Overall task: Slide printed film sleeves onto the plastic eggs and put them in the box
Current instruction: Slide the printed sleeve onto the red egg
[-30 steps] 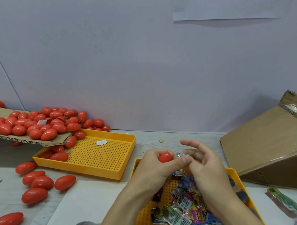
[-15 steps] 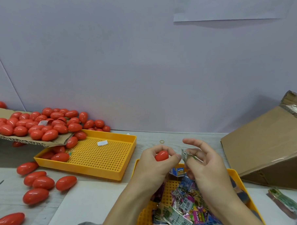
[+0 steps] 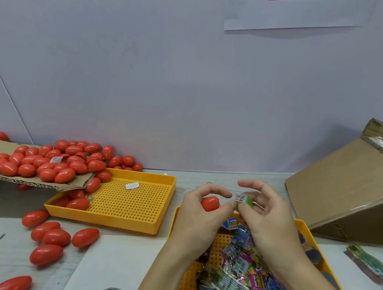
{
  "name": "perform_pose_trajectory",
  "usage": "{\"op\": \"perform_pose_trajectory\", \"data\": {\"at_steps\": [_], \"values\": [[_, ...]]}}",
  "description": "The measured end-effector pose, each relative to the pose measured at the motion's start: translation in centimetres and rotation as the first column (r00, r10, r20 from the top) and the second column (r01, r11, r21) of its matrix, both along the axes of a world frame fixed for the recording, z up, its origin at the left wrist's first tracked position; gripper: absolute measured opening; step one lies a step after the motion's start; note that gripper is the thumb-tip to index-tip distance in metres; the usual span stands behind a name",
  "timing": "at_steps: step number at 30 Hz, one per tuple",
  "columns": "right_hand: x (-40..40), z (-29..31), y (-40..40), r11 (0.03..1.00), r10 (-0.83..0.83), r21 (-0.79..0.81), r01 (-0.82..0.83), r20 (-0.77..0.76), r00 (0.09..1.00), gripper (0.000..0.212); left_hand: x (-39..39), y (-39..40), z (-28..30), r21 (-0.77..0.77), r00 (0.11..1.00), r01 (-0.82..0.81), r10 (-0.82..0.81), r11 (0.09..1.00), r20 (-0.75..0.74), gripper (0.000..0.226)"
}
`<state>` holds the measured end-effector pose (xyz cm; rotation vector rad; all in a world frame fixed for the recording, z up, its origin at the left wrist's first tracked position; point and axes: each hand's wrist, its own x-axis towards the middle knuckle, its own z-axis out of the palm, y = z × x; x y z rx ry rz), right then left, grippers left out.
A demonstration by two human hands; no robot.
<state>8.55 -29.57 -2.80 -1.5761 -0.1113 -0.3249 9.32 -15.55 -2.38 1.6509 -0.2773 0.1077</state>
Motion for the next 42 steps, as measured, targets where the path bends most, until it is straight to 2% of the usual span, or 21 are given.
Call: {"op": "perform_pose_trajectory", "data": {"at_steps": [4,7,11,20,30,35,38,42], "values": [[-0.17,0.16,0.12,0.998,0.058,0.000,-0.058,-0.012,0.998,0.037,-0.01,-0.13,0.21,-0.001,0.999,-0.026,0.026,1.000,0.031,0.007],[-0.10,0.17,0.08,0.992,0.104,0.068,-0.102,-0.034,0.994,0.035,-0.10,-0.26,0.41,-0.001,0.999,-0.036,0.036,0.999,0.041,0.009],[0.01,0.17,-0.07,0.977,0.169,0.143,-0.161,-0.051,0.984,0.037,-0.13,-0.41,0.50,-0.014,0.999,-0.039,0.039,0.999,0.008,0.012],[0.20,0.11,-0.45,0.957,0.246,0.169,-0.238,-0.033,0.969,0.039,-0.10,-0.37,0.66,-0.031,0.999,-0.037,0.037,0.999,-0.023,0.018],[-0.08,0.36,-0.53,0.983,0.185,0.000,-0.185,0.014,0.983,0.045,-0.11,-0.33,0.66,-0.096,0.995,-0.020,0.011,0.995,-0.100,0.009],[-0.24,0.52,-0.44,0.982,0.185,-0.036,-0.184,0.027,0.982,0.042,-0.05,-0.29,0.64,-0.119,0.994,-0.016,0.003,0.993,-0.108,0.009],[-0.27,0.50,-0.62,0.979,0.202,-0.022,-0.202,0.031,0.979,0.041,-0.09,-0.31,0.75,-0.164,0.992,0.002,-0.023,0.986,-0.125,0.007],[-0.24,0.59,-0.63,0.955,0.280,0.098,-0.281,0.031,0.960,0.036,0.13,-0.24,0.63,-0.228,0.989,-0.037,0.003,0.973,-0.146,0.012]]}}
